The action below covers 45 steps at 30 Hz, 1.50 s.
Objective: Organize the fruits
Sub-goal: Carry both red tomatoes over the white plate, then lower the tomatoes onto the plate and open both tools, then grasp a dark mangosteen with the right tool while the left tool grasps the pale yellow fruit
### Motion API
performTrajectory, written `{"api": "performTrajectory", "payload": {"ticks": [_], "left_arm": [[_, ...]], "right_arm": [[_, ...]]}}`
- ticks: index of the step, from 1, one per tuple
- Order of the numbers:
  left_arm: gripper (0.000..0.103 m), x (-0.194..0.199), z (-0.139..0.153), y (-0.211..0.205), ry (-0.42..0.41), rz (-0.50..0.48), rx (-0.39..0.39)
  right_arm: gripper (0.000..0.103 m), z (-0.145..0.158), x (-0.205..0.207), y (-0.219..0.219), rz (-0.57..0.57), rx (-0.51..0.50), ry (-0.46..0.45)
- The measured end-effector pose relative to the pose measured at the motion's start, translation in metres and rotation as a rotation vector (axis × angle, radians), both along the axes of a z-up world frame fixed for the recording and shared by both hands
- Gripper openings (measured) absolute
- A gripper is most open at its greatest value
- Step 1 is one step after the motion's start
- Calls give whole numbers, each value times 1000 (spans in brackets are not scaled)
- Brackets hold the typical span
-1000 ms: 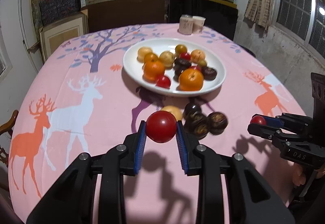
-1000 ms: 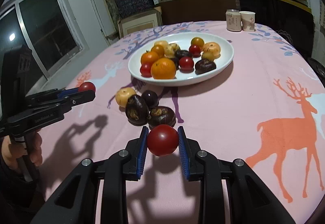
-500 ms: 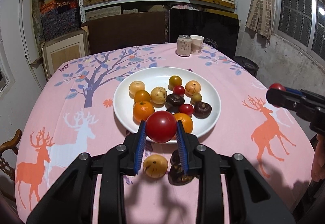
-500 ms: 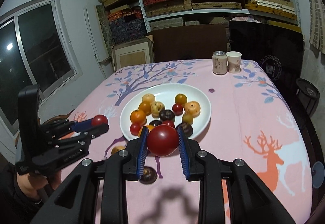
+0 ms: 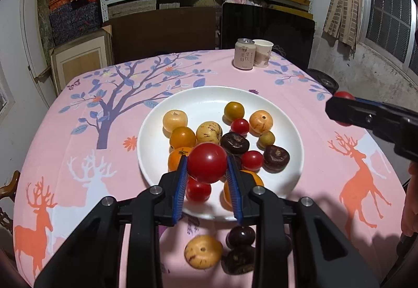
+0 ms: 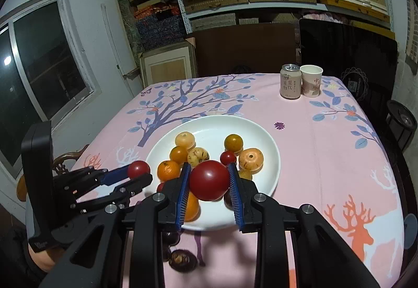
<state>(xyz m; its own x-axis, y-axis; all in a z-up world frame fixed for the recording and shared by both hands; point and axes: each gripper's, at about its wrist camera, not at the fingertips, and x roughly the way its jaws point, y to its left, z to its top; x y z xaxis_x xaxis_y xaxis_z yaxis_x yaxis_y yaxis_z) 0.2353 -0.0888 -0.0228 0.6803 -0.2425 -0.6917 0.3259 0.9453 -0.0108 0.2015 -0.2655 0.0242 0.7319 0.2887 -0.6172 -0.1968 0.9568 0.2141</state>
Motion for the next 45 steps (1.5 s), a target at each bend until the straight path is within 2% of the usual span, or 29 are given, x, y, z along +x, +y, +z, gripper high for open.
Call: {"api": "performTrajectory", "payload": {"ticks": [13,14,15,16,17,19,24,26,29,34,36,38,40,42,45], "left_arm": [[30,53,-32,-13,87,-14,31],[35,55,-32,-13,94,-13,29],[40,56,-32,-12,93,-6,21],[51,55,-30,-10,79,10,21],[60,53,-27,-7,60,24,20],[64,47,-21,-1,41,36,14],[66,20,-7,24,26,62,-27],[78,3,-4,36,24,73,-51],[88,-25,-2,54,15,77,-67],[89,-68,-23,82,52,77,-112],[89,-77,-37,84,73,71,-105],[89,-83,-47,84,84,73,-99],[90,-87,-52,87,93,60,-126],[95,-92,-54,88,84,53,-135],[96,-95,-53,89,64,57,-128]], "right_arm": [[31,-30,73,13,-3,-20,94],[30,-32,77,15,2,-14,102],[41,-35,80,18,7,-10,106],[55,-35,81,18,-1,-9,100],[58,-35,81,18,-17,-8,86],[60,-32,77,14,-29,18,68],[60,-27,56,4,-30,39,60],[60,-27,38,0,-29,46,63],[60,-34,8,-1,-10,36,76],[61,-60,-49,5,52,17,106],[62,-76,-64,12,63,2,119],[62,-88,-73,21,79,-32,126],[62,-101,-78,31,96,-75,142],[62,-111,-79,40,117,-106,160],[62,-118,-77,50,140,-145,164]]}}
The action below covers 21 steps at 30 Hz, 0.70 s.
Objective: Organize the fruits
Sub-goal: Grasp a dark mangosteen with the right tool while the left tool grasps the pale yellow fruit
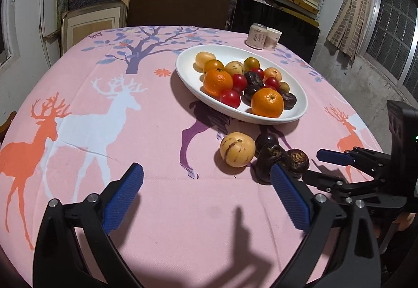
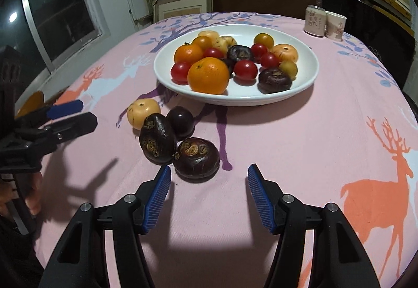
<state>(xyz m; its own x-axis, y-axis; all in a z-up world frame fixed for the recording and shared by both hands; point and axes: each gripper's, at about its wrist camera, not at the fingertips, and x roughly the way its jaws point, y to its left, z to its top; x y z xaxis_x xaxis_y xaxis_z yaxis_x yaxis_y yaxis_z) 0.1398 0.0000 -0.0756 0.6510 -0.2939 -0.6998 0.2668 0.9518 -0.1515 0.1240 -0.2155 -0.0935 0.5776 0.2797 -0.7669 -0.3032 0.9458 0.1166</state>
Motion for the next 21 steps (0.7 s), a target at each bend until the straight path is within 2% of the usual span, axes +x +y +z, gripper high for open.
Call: {"api": "performTrajectory", "payload": {"ticks": [5,9,10,12,16,21], "left_arm": [[96,0,0,1,5,5,-11],[96,3,-3,1,13,7,-10],[96,4,-4,1,13,9,-4],[96,5,-5,-1,13,9,11],[96,6,-4,-9,4,13,69],[96,19,-8,-26,10,20,194]], "right_arm": [[62,-6,9,12,12,-57,-5],[52,-10,15,21,30,-100,-14],[44,-11,15,22,39,-98,-20],[42,-10,15,22,46,-92,-30],[42,-7,12,13,21,-56,-41],[42,0,2,-4,-35,17,-82]]}}
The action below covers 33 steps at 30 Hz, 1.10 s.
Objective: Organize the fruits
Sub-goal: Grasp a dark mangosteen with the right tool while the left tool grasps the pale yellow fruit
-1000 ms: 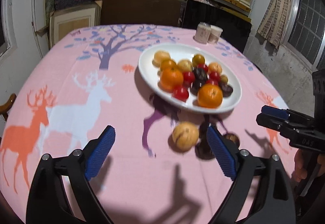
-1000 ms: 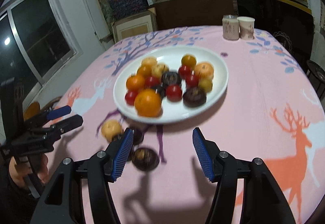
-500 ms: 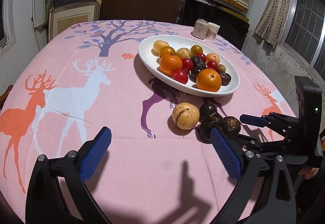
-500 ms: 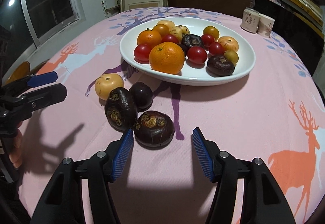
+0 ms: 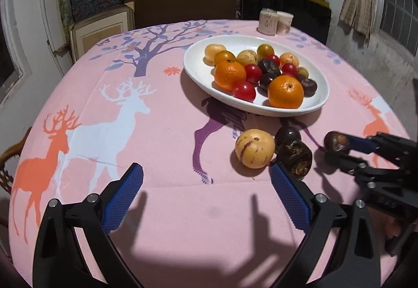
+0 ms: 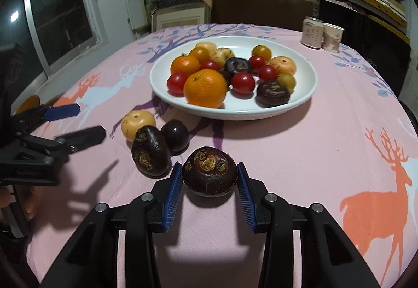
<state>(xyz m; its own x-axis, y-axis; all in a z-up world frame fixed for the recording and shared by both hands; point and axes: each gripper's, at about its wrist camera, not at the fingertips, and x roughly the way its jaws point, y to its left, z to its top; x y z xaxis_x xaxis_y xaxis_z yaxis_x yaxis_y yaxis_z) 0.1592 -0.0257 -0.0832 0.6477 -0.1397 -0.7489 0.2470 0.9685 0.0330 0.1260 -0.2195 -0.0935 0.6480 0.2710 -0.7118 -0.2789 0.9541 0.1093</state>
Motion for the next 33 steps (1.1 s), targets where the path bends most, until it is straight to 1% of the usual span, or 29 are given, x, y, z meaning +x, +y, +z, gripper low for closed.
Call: {"api": "performTrajectory", "payload": {"ticks": [2,4,6,8,10,11,12,14,16,18,19,20,21,22,23,24,27,33], "left_arm": [[96,7,-4,-11,8,-22,32],[96,13,-7,-21,15,-58,46],[96,20,-8,-26,20,-80,32],[96,29,-14,-28,57,-81,24],[96,33,-23,-32,80,-77,47],[95,33,-26,-33,77,-70,69],[94,31,-26,-34,56,-64,77],[78,28,-20,-32,24,-63,59],[69,28,-16,-31,12,-68,49],[64,29,-19,-35,17,-76,83],[58,29,-22,-36,26,-83,88],[55,29,-25,-38,38,-89,90],[53,28,-24,-38,32,-94,85],[44,28,-23,-39,32,-103,79],[39,28,-24,-40,37,-116,71],[39,27,-24,-42,29,-118,78],[38,22,-24,-46,26,-144,67],[38,20,-23,-45,26,-133,48]], "right_arm": [[42,1,-2,-6,-10,30,-6],[42,2,-1,-10,-16,49,-5],[42,2,0,-13,-21,65,-4],[42,2,0,-15,-22,80,-1],[42,2,0,-17,-24,95,-1],[42,2,1,-18,-24,101,0],[42,2,0,-19,-25,105,0],[42,1,1,-20,-24,116,7],[42,0,3,-21,-27,122,18],[42,0,3,-22,-30,125,19],[42,0,3,-22,-31,126,16],[42,0,3,-22,-32,125,13],[42,0,2,-21,-31,123,11],[42,0,2,-22,-32,122,11],[42,0,2,-22,-32,123,11],[42,0,2,-22,-34,123,12],[42,0,3,-24,-41,128,13],[42,0,2,-24,-43,131,9]]}}
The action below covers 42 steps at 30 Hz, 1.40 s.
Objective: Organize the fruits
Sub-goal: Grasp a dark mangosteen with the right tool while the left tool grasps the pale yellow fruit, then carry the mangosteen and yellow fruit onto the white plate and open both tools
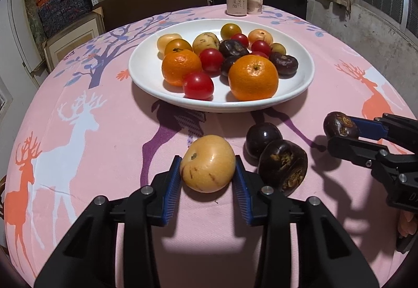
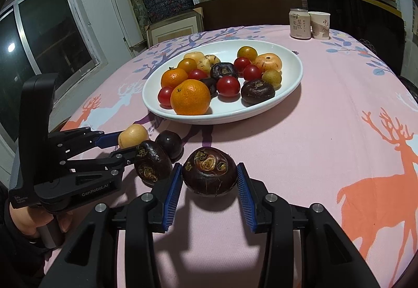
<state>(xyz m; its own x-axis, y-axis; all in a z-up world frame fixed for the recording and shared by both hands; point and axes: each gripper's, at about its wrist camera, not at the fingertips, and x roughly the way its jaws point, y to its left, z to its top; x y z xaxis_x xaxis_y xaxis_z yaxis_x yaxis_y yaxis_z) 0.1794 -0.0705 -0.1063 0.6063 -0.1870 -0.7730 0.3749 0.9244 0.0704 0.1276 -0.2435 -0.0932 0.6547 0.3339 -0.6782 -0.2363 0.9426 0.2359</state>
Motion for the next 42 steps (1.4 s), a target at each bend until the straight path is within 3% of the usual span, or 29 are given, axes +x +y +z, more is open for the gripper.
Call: {"api": "performTrajectory", "payload": {"ticks": [10,17,20,27,35,42], "left_arm": [[38,-11,11,12,-16,20,-59],[38,-39,39,37,-69,28,-168],[38,-47,51,40,-89,18,-179],[38,-34,82,30,-126,2,-181],[38,25,102,-6,-145,-17,-168],[39,81,81,-29,-105,-17,-143]], "right_arm": [[42,3,-3,-3,-3,10,-23],[42,8,-10,-6,0,35,-42],[42,12,-15,-7,5,36,-44],[42,52,-15,-18,20,36,-86],[42,122,49,-23,30,29,-137],[42,109,135,-23,-7,46,-57]]}}
